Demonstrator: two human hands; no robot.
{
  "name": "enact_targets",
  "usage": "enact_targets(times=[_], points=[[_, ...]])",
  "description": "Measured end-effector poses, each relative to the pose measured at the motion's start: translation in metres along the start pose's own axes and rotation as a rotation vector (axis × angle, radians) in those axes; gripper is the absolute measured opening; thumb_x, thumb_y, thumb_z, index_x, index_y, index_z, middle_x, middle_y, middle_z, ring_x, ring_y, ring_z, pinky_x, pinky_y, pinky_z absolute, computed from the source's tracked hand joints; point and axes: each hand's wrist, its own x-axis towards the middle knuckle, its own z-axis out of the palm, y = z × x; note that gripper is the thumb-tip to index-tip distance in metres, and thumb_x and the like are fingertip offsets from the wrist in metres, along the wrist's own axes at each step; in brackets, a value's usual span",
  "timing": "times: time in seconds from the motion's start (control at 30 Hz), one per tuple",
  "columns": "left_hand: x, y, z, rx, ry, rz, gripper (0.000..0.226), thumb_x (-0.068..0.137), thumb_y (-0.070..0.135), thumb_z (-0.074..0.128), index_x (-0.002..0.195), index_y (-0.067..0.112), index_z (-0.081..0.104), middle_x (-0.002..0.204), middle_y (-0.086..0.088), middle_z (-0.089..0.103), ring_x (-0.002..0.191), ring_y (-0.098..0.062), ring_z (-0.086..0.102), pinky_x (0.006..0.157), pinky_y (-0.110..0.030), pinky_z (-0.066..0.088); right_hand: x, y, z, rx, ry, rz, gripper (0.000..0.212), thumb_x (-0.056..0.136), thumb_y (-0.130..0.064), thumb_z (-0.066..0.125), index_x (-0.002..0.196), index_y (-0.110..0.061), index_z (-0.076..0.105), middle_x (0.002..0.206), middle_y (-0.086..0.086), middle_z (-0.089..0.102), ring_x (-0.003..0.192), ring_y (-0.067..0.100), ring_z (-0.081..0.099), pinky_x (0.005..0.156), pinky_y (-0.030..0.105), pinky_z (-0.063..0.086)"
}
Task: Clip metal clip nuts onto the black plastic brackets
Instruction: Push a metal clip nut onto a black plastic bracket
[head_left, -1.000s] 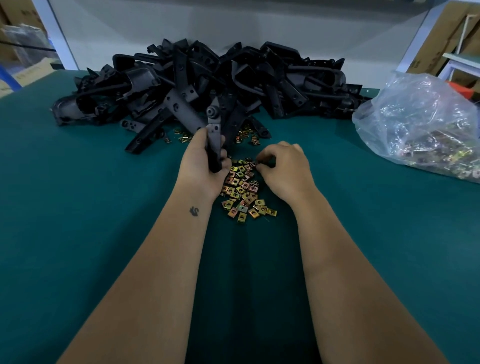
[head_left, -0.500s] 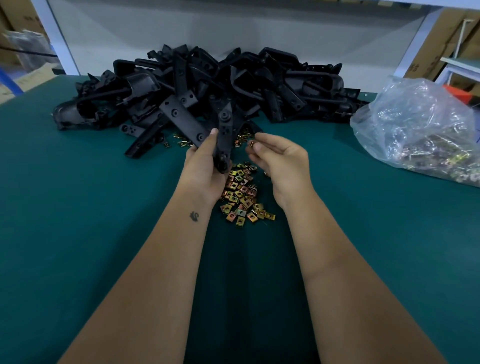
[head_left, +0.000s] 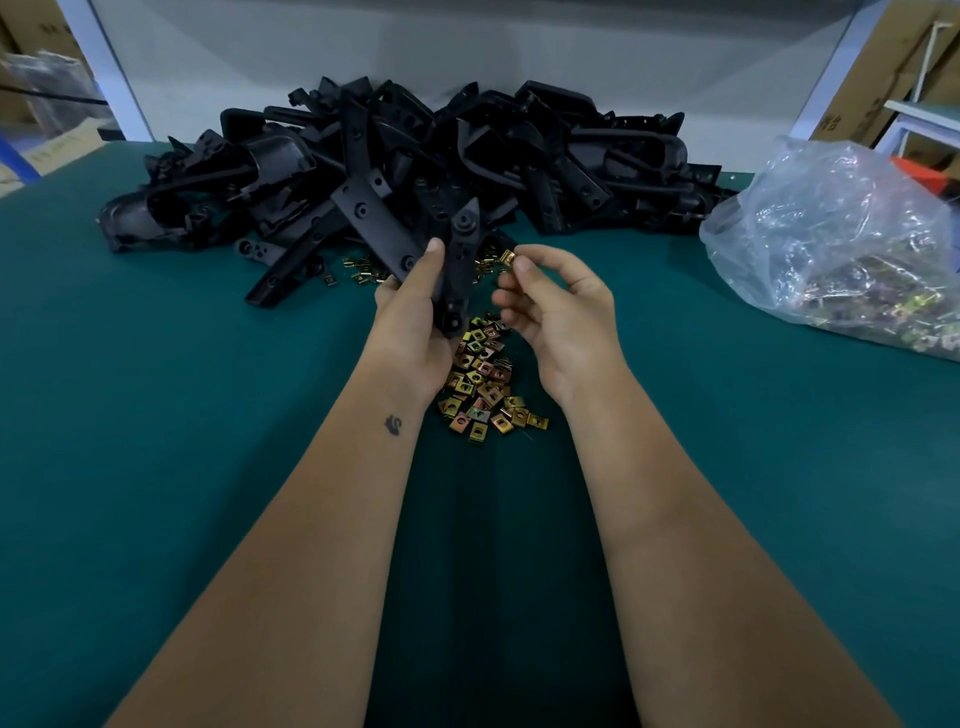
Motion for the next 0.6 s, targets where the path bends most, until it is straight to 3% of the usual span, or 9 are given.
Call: enact_targets(times=[0.07, 0.23, 0.47, 0.6], points=[[-0.003, 0.0, 0.002, 0.001, -0.014, 0.008, 0.055, 0.093, 0.039, 0.067, 0.14, 0.017, 0.047, 0.124, -0.001, 0.068, 0.102, -0.011, 0.069, 0.069, -0.023, 0.055, 0.0, -0.001, 0.003, 0.057, -0.007, -0.008, 0.012, 0.093, 0.001, 0.06, 0.092, -0.007, 0.069, 0.076, 0.007, 0.07, 0.068, 0.016, 0.068, 0.064, 0.023, 0.055], [-0.007, 0.001, 0.002, 0.001, -0.01, 0.047, 0.063, 0.087, 0.029, 0.075, 0.14, 0.012, 0.046, 0.127, -0.005, 0.067, 0.106, -0.015, 0.069, 0.072, -0.022, 0.054, -0.002, -0.003, 0.009, 0.119, -0.011, -0.034, 0.015, 0.088, 0.007, 0.063, 0.084, -0.006, 0.068, 0.079, 0.009, 0.069, 0.069, 0.016, 0.067, 0.066, 0.023, 0.055], [-0.009, -0.002, 0.003, 0.004, -0.026, 0.079, 0.05, 0.085, 0.013, 0.077, 0.122, 0.017, 0.042, 0.111, -0.002, 0.068, 0.077, -0.005, 0.073, 0.06, -0.018, 0.054, -0.003, -0.003, 0.012, 0.028, -0.015, -0.021, 0.014, 0.087, 0.006, 0.065, 0.088, -0.008, 0.07, 0.082, 0.008, 0.07, 0.072, 0.015, 0.068, 0.069, 0.026, 0.056], [-0.007, -0.003, 0.002, -0.002, -0.085, 0.097, 0.057, 0.084, 0.008, 0.077, 0.129, 0.014, 0.042, 0.112, -0.006, 0.069, 0.086, -0.011, 0.074, 0.071, -0.024, 0.057, -0.003, -0.002, 0.011, -0.011, -0.026, -0.026, 0.014, 0.087, 0.003, 0.066, 0.087, -0.01, 0.071, 0.085, 0.009, 0.07, 0.075, 0.016, 0.067, 0.071, 0.028, 0.055]])
